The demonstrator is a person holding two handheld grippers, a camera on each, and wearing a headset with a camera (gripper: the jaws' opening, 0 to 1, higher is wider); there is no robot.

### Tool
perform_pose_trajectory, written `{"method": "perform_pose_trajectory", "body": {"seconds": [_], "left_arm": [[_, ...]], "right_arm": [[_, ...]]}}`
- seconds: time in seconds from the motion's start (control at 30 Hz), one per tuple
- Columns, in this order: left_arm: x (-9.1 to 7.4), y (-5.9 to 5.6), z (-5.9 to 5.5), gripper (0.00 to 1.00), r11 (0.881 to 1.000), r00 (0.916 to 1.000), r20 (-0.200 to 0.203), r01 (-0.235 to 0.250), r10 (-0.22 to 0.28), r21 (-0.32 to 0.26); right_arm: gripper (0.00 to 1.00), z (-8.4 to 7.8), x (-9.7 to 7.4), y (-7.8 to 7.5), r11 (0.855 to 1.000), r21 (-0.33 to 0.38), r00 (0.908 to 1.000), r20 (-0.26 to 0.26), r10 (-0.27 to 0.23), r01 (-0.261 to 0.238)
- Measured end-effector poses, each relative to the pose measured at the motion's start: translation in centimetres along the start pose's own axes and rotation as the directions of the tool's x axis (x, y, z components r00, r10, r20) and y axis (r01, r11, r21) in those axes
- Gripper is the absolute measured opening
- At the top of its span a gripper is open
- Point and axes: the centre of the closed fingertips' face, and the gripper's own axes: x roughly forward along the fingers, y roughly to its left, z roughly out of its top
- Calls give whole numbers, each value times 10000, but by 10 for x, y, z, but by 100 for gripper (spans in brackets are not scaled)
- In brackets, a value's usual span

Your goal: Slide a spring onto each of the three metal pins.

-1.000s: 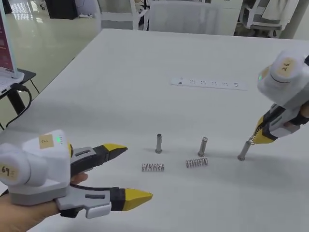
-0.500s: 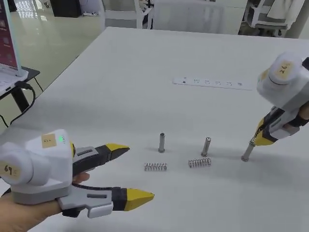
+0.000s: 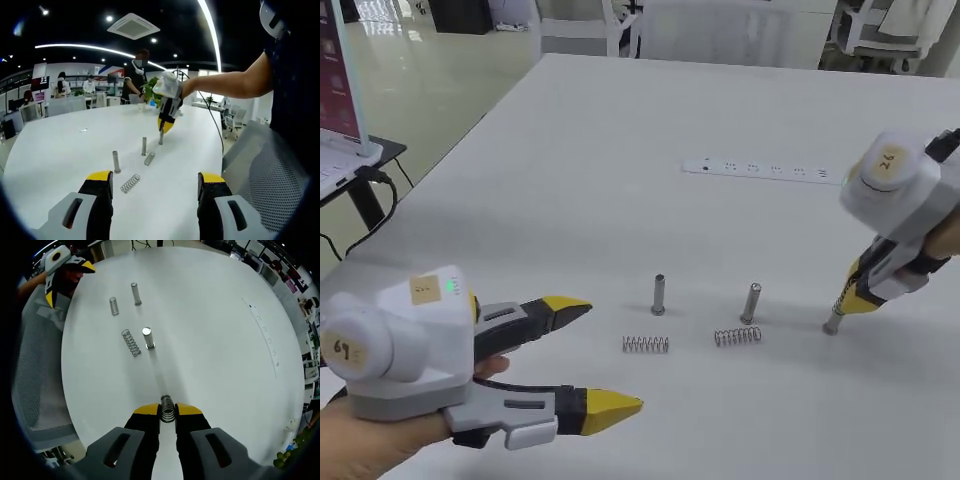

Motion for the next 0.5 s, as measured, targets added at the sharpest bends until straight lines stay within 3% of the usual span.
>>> {"method": "perform_pose_trajectory", "body": {"seconds": [0.5], "left_arm": [[1,-1,-1,64,10000,10000,-12,-9,9,-24]], "right_arm": [[9,-6,19,3,9999,148,9997,-240,27,-24]]}}
